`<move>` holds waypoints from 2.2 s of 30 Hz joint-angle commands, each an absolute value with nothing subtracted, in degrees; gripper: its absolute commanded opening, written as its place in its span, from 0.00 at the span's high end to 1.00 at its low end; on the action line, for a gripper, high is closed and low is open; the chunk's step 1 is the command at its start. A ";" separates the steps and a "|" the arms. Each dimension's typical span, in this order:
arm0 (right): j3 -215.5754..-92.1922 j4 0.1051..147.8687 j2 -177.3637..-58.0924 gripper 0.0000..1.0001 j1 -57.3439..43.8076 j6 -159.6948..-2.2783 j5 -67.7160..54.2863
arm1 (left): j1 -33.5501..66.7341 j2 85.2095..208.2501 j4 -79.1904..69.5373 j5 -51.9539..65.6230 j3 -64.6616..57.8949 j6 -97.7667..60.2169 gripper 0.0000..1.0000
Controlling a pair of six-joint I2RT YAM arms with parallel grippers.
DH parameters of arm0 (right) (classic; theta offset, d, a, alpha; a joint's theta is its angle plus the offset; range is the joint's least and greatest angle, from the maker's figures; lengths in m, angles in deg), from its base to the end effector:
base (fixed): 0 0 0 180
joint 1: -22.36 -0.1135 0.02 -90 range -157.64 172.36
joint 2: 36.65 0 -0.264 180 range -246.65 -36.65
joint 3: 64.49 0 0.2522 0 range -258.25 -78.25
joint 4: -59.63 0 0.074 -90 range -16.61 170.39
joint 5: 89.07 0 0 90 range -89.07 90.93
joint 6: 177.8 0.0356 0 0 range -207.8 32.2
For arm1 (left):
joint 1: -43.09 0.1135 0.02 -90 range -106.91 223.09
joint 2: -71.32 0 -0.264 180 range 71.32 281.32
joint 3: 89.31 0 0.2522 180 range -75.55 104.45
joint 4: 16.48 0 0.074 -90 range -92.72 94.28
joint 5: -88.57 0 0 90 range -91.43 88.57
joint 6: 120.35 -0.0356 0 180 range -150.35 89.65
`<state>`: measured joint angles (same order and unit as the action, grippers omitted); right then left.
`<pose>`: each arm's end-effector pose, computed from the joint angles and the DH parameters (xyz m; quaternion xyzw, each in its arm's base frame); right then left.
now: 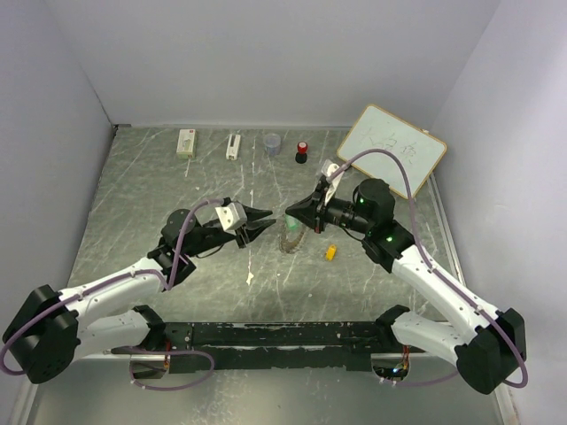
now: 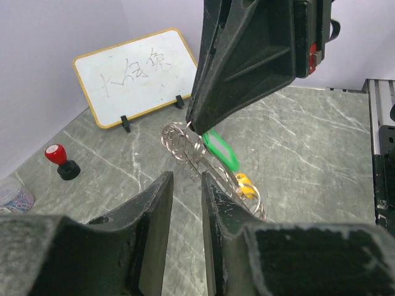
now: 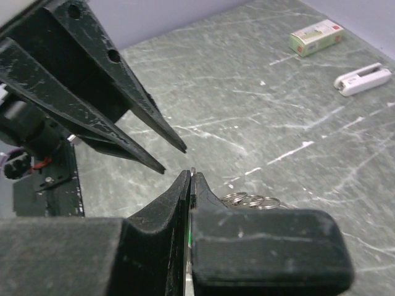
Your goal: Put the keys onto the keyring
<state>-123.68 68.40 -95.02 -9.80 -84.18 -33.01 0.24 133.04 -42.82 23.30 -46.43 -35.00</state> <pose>0.1894 0.1426 0.3276 -0.3635 0.6521 0.4024 0.5298 0.1651 -0.1735 0.2784 0.4068 0.5247 -0.3737 0.6478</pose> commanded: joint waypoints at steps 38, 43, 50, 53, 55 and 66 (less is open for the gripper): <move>-114.27 31.77 -98.77 1.00 -3.22 -57.93 -46.28 | -0.14 135.94 -53.83 26.30 -47.21 -32.31 0.63; -114.11 31.21 -99.02 1.00 -3.13 -57.59 -46.58 | -0.15 136.74 -55.17 26.94 -47.16 -31.40 0.63; -114.02 29.59 -99.63 1.00 -3.04 -56.53 -47.06 | -0.15 137.72 -57.57 28.31 -47.12 -30.12 0.64; -113.78 28.92 -99.66 1.00 -3.09 -56.15 -47.11 | -0.15 137.86 -58.26 28.52 -47.19 -29.75 0.64; -113.78 28.64 -99.84 1.00 -2.96 -55.95 -47.19 | -0.24 137.93 -58.74 28.52 -47.29 -29.50 0.64; -113.75 26.70 -100.44 1.00 -2.98 -54.55 -47.84 | -0.63 139.79 -60.72 29.15 -46.91 -28.75 0.65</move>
<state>-114.11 30.69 -100.31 -3.36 -55.57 -47.32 0.02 139.13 -56.87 27.35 -47.24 -29.49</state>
